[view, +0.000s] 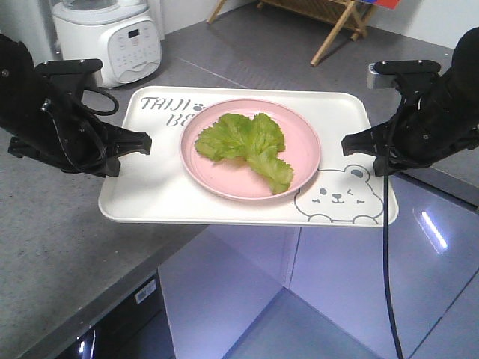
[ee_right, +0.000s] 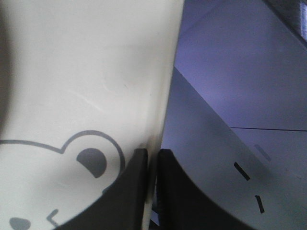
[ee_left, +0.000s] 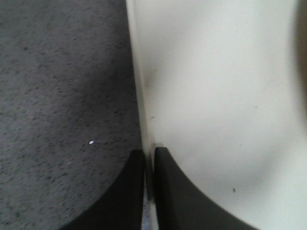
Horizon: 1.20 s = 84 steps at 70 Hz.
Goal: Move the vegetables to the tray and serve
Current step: 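Hold the cream tray level with both grippers while the base turns away, then keep gripping the tray edges with both grippers as the base drives to the counter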
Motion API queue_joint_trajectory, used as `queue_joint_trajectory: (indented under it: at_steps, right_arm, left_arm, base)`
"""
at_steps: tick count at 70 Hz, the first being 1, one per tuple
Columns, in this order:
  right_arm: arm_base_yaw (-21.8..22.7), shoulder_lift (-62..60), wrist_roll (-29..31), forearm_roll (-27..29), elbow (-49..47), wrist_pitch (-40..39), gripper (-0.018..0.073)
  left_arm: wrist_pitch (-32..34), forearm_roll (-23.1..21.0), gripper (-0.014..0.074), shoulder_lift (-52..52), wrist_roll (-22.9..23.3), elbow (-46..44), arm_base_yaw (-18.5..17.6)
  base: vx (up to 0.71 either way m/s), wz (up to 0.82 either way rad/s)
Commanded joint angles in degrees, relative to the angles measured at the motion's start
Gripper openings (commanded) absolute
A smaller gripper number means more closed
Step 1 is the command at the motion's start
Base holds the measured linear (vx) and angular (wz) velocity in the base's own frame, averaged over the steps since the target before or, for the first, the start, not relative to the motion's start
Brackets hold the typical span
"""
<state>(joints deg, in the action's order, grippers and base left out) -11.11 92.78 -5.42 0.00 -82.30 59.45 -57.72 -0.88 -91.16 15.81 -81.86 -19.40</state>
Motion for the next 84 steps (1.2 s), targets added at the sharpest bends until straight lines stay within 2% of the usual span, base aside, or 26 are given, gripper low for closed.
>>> queue_joint_trajectory:
  at_steps: [1,84]
  right_arm:
    - [-0.3,-2.7,1.3,0.6,-1.8,-2.8,-0.0004]
    - [-0.3,-2.7,1.3,0.6,-1.8,-2.8,-0.0004]
  left_arm:
    - [3.7,-1.3,-0.0008,2.6,-1.0,-1.7,-0.8]
    - [3.7,-1.3,-0.0007,2.6,-1.0,-1.7,-0.8]
  base:
    - [0.0,-0.41]
    - [0.05,-0.45]
